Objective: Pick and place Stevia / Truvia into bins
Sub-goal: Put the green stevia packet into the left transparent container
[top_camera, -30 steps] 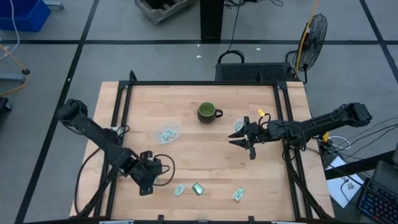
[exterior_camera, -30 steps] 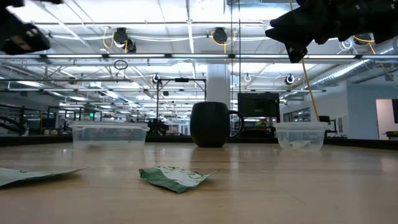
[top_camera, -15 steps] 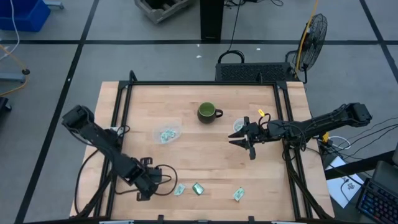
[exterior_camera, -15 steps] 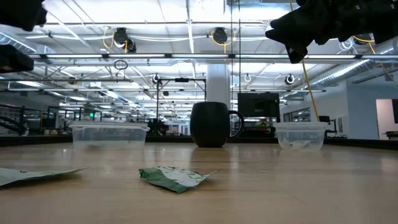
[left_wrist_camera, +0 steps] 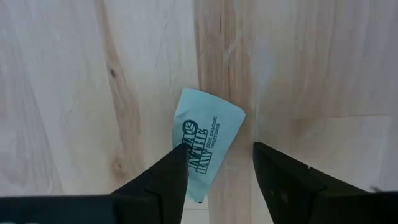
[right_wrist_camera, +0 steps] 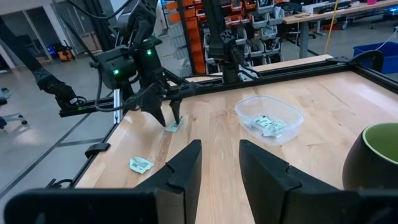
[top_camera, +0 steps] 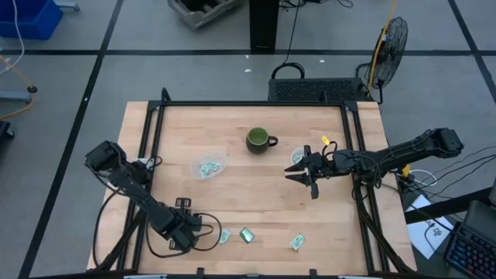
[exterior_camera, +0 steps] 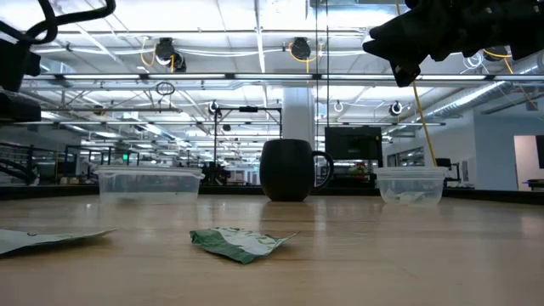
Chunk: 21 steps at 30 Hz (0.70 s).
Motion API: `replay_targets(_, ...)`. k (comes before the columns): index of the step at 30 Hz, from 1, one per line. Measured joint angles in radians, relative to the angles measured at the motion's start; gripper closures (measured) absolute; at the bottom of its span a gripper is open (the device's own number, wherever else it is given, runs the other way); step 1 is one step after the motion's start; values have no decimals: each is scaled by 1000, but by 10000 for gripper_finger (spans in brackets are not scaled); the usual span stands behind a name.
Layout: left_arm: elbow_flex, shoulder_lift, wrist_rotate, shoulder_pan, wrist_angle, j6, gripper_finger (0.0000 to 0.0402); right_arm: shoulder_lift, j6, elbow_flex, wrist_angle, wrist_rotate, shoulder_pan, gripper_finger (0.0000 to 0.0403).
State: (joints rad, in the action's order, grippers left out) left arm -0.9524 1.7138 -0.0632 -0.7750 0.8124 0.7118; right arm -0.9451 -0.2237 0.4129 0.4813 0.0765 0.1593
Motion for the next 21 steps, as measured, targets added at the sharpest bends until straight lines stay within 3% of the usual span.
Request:
replay_targets(8,0,0,-26,2,-3,-3,215,0,0,0,0,0,0,303)
replay_targets(21,0,-46,18,20,6,50,215,0,1,0,0,0,0,303)
